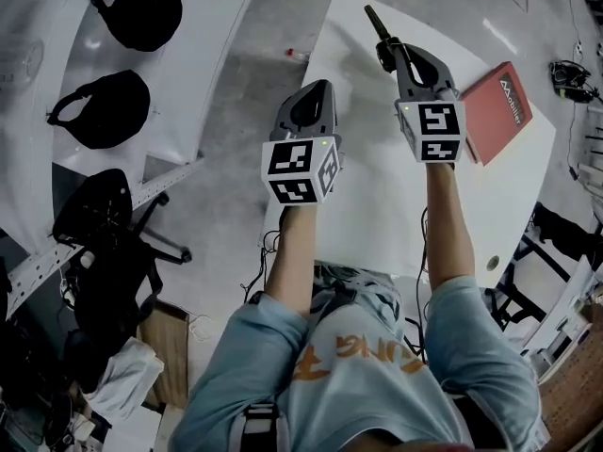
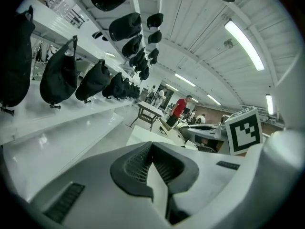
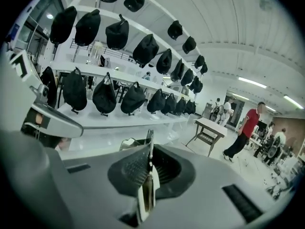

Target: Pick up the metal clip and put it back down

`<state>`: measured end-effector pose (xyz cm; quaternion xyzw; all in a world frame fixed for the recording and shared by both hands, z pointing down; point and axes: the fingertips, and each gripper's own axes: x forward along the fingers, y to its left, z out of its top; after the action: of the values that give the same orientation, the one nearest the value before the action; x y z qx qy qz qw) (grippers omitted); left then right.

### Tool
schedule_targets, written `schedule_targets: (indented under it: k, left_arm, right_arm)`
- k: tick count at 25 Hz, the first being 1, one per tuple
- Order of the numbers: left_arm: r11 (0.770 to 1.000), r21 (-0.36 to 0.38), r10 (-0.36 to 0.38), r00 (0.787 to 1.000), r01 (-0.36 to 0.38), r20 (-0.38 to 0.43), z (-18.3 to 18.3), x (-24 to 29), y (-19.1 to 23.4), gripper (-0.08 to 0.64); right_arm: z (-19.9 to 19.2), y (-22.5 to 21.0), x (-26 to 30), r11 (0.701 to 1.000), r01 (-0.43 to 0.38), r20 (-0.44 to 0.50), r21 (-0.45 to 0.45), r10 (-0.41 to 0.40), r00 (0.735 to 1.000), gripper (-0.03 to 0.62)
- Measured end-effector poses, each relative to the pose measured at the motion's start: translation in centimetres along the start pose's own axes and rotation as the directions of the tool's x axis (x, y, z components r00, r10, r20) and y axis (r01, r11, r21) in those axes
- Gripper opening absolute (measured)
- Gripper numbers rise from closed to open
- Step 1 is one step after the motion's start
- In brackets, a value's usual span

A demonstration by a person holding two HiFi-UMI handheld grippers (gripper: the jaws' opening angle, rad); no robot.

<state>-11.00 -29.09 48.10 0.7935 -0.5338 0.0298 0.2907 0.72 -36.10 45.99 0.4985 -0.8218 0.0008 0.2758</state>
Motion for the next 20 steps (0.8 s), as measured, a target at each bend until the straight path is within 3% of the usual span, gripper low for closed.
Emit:
schedule_targets:
  k: [5,11,20]
  left_arm:
    - [0.999,0.029,-0.024,1.000,0.024,0.020,0.1,-0.6,-4.4,0.021]
    - [0.990,0.087,-0.115,0.993,0.112,0.024,0.1,-0.2,-11.5,0.021]
    - [0.958,0.159,-0.238,0.971,0.239,-0.021,-1.5,1.1,-21.6,0.021]
  right_arm:
    - [-1.0,-1.3,-4.2,1.000,0.006,0.019,-0.011,-0.006,1.000,0.028]
    - [-1.9,-4.6,-9.3,0.998,0.053,0.052,0.041,-0.055,0.997,0.028]
    - [-6.1,-11.9,-18.1,0.972,0.190,0.048,0.139,-0.198,0.979,0.028]
